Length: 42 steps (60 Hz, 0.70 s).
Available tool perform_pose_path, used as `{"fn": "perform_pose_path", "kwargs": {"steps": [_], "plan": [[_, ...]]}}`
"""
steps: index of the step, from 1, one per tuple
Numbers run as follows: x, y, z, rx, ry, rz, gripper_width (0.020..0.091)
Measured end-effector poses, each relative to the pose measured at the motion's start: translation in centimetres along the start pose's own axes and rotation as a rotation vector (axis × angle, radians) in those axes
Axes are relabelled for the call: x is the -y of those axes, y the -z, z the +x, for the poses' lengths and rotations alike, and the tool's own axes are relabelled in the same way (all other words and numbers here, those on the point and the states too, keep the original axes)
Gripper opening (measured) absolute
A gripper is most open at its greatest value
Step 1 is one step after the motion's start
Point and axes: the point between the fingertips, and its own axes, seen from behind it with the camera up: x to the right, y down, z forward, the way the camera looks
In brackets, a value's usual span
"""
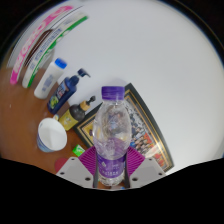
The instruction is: Pour water
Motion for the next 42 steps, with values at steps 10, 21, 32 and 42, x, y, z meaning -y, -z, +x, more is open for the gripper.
{"fn": "perform_pose_path", "kwargs": {"steps": [10, 21, 32, 42], "plan": [[-1.7, -0.9, -2.3, 0.119, -0.465, 0.009, 0.0356], [-3.5, -2.8, -5.8, 0.192, -0.729, 0.030, 0.0357], [-5.2, -4.1, -9.8, 0.249, -0.856, 0.008, 0.0361], [-6.0, -4.1, -10.4, 0.221, -0.894, 0.038, 0.0448]]}}
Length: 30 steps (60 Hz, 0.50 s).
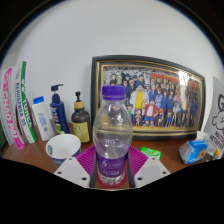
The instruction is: Pour water
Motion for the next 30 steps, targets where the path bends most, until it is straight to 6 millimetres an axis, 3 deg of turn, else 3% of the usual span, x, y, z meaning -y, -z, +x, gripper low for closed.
{"fn": "perform_pose_path", "kwargs": {"steps": [5, 11, 14, 22, 30], "plan": [[-0.5, 0.3, 0.2, 0.005, -0.030, -0.028, 0.0513], [-1.1, 1.4, 0.9, -0.026, -0.031, -0.088, 0.0758], [-1.1, 2.4, 1.4, -0.056, -0.026, -0.100, 0.0818], [-1.1, 6.6, 1.6, -0.112, -0.036, -0.148, 0.0854], [-1.5, 13.1, 0.8, -0.204, -0.038, -0.226, 0.0854]]}}
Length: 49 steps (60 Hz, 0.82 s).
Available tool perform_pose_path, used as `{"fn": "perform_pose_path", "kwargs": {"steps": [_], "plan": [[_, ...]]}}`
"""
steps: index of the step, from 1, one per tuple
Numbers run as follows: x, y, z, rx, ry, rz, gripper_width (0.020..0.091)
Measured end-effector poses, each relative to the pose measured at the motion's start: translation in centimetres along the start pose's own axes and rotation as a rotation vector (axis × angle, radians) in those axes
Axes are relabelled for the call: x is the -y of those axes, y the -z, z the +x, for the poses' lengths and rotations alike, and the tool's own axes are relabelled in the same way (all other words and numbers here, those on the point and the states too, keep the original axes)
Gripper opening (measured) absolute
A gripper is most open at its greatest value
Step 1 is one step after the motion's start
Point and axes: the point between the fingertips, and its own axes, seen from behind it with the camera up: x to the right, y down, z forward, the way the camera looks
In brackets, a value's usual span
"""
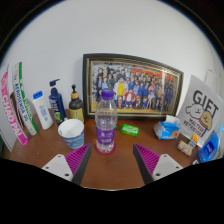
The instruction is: Pour water
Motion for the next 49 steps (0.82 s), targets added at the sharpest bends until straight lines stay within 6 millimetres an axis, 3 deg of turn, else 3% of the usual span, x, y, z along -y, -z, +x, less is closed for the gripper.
{"fn": "perform_pose_path", "kwargs": {"steps": [11, 21, 36, 49], "plan": [[-2.1, 10.0, -2.4, -0.062, -0.028, -0.063, 0.0846], [-3.0, 16.7, -4.9, -0.049, -0.017, -0.079, 0.0853], [-4.3, 23.4, -6.1, 0.000, -0.001, -0.039, 0.0855], [-5.4, 26.8, -6.6, 0.039, 0.018, -0.024, 0.0858]]}}
